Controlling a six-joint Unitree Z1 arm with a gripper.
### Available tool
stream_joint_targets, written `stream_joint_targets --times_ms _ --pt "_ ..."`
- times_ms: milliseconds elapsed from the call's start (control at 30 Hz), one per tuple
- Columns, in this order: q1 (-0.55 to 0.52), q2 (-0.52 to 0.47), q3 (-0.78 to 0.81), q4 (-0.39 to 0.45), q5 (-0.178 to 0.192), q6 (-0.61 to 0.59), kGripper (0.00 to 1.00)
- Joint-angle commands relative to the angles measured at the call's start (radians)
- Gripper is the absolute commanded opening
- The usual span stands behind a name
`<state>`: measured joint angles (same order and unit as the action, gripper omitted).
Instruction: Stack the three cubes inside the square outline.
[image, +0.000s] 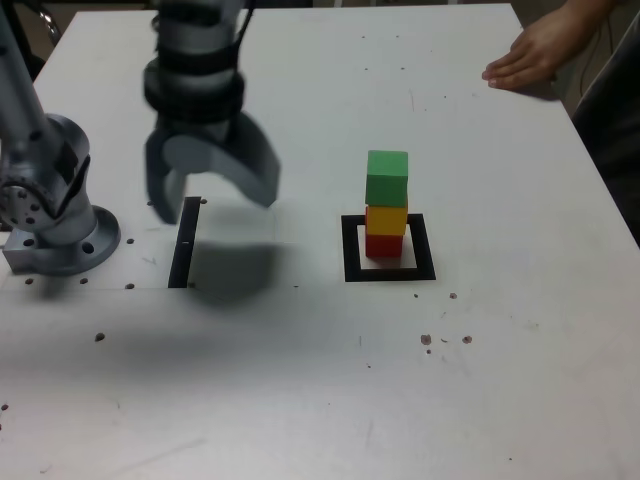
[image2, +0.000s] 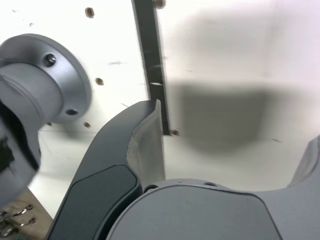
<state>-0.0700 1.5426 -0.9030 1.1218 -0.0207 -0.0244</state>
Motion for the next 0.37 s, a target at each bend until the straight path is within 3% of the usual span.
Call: stream_joint_targets --times_ms 0,167,333 --pt "0.001 -0.021 0.143 -0.044 -0.003 0.000 1.00" --pt "0.001 -0.032 0.212 -0.106 -0.002 0.001 1.00" --pt "0.001 -0.038 0.218 -0.116 0.005 0.003 1.00"
